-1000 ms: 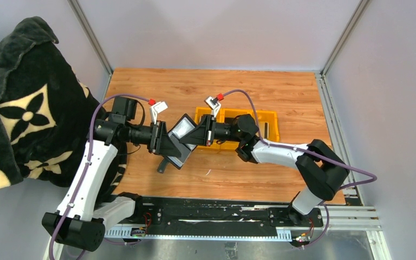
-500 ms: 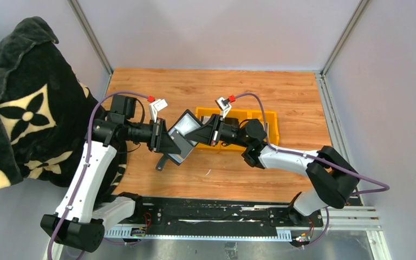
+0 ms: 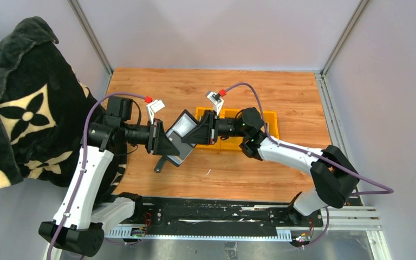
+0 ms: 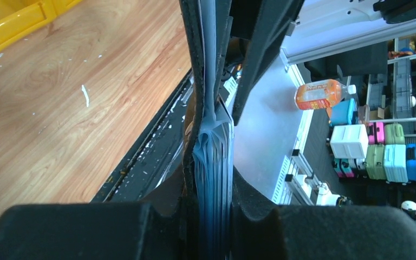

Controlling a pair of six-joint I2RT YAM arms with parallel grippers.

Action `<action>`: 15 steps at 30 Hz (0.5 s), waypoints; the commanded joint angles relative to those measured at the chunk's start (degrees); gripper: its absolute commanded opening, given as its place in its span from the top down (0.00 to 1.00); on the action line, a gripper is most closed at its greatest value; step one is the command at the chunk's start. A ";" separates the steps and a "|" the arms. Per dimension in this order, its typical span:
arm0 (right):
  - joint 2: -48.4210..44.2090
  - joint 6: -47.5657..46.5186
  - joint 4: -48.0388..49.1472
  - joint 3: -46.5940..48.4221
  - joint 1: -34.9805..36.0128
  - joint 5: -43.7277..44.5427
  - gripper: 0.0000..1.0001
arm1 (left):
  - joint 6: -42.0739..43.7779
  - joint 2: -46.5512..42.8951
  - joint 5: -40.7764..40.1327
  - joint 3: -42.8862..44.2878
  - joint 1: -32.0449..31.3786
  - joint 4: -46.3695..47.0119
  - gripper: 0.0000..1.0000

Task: Take the credit cards out of the card holder
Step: Remove the credit card from the card holder.

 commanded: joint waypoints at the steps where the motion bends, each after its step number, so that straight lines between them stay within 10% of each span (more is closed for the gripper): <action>1: 1.63 -5.89 -9.42 4.86 0.88 -10.63 0.88 | -0.15 -0.59 4.11 2.59 -0.07 3.48 1.00; 9: 2.21 -22.01 -34.93 13.42 2.36 -15.64 1.00 | 0.02 -0.03 4.74 3.62 -0.04 3.24 0.97; 15: 0.61 -8.95 -14.48 8.43 0.25 -9.37 1.00 | -0.30 -0.62 8.24 3.47 0.01 3.22 0.67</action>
